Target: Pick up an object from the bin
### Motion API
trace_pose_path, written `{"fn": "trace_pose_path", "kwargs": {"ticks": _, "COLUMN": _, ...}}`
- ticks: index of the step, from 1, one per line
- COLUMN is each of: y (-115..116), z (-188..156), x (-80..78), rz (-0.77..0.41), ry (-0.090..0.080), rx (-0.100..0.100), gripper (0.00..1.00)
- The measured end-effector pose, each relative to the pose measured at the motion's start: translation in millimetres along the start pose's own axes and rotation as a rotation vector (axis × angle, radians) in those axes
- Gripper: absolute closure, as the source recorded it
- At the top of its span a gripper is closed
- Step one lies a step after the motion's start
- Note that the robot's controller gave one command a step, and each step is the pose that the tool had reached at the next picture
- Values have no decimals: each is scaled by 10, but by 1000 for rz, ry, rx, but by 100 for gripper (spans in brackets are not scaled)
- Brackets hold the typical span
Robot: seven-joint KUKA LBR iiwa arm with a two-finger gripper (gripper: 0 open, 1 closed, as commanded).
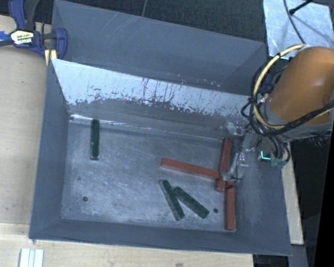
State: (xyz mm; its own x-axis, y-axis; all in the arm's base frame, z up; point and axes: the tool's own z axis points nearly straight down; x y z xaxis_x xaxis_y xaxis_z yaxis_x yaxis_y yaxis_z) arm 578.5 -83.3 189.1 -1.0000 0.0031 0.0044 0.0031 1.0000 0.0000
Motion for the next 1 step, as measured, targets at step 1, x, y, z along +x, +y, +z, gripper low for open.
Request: {"fn": "trace_pose_path", "kwargs": {"ticks": 1, "y": 116, "z": 1234, "x": -7, "rz": -142, "ry": -1, "rx": -1, "gripper": 0}}
